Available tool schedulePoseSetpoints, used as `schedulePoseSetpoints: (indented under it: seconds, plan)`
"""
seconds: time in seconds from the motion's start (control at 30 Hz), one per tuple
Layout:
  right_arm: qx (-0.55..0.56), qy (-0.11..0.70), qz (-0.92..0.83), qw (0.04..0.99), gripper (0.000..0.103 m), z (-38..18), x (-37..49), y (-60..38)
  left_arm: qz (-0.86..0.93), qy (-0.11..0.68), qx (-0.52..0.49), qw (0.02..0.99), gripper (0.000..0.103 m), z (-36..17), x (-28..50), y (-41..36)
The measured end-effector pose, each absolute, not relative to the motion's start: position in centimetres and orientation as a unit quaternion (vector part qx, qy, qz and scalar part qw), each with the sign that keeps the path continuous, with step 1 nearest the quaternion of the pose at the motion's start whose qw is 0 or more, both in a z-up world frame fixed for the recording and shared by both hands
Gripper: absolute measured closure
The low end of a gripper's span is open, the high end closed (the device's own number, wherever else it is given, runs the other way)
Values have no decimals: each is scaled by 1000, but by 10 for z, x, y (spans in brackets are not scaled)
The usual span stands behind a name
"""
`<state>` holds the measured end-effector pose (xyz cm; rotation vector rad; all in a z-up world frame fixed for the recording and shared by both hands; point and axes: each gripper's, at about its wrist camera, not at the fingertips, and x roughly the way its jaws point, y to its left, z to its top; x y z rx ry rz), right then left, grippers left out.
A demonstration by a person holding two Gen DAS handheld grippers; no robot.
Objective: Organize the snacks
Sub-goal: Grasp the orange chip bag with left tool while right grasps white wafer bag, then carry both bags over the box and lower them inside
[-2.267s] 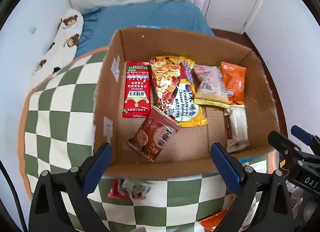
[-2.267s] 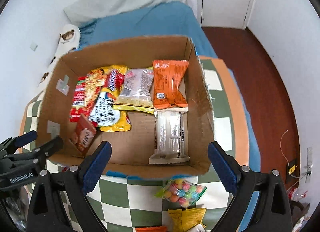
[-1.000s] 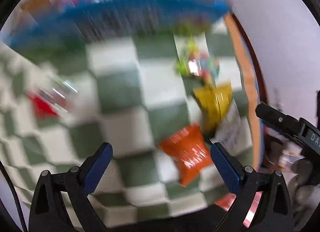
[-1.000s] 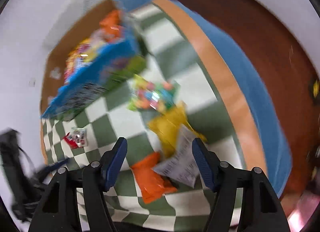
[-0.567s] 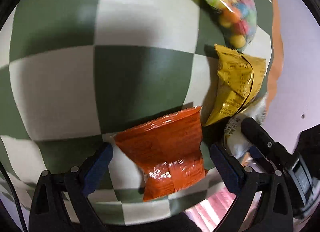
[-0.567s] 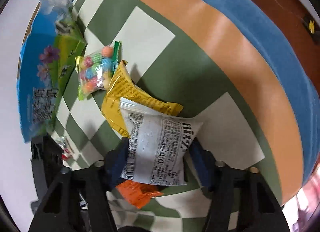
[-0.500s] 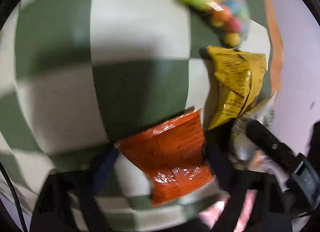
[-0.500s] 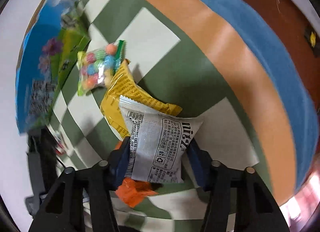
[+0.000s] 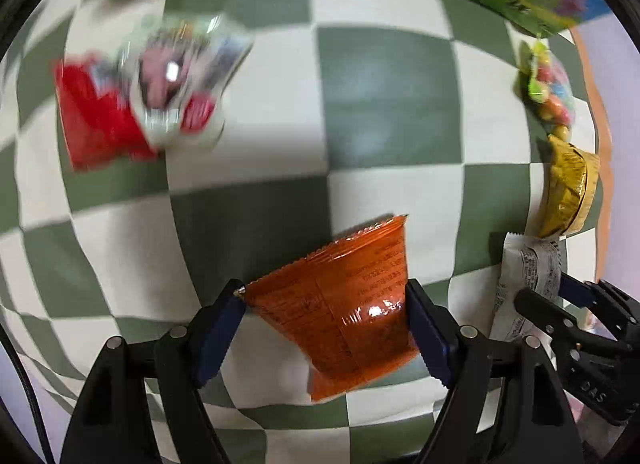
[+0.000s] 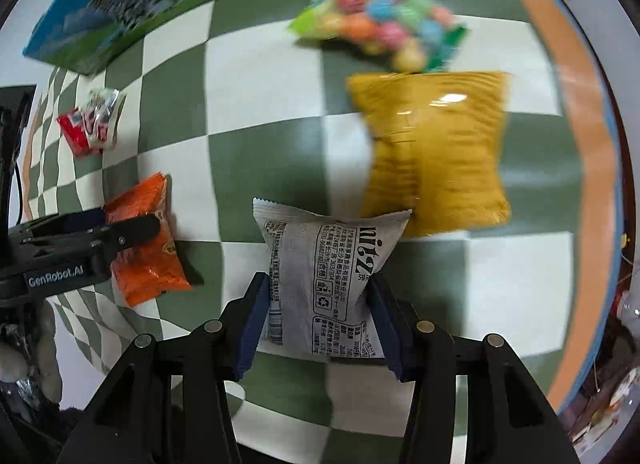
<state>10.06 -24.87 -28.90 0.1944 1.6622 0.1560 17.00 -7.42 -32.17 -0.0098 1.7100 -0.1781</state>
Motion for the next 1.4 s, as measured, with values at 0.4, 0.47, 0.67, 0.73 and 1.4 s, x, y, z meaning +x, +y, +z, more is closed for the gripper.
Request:
schedulePoseSetpoints:
  seconds: [0.4,0.47,0.67,0.73,1.4]
  plan:
    - [105,754,58,646,40,-309,110,-247,-53,765,-42,641,27,-351,148,-80]
    - [82,746,62,659,43,-307,110,-240,-44,762,-42,644,37,-345,143,-69]
    - [76,728,83,676,55,-292,101,-227,-51,747,-25,663,54,-322,123,-80]
    - [88,721,91,681,55,-282,104,-226,-57,737,-11,674,54,-312,122,-87]
    - [165,545,165,805,55,-70,259,-242,-133,605,-57,783,54,-89,304,-46]
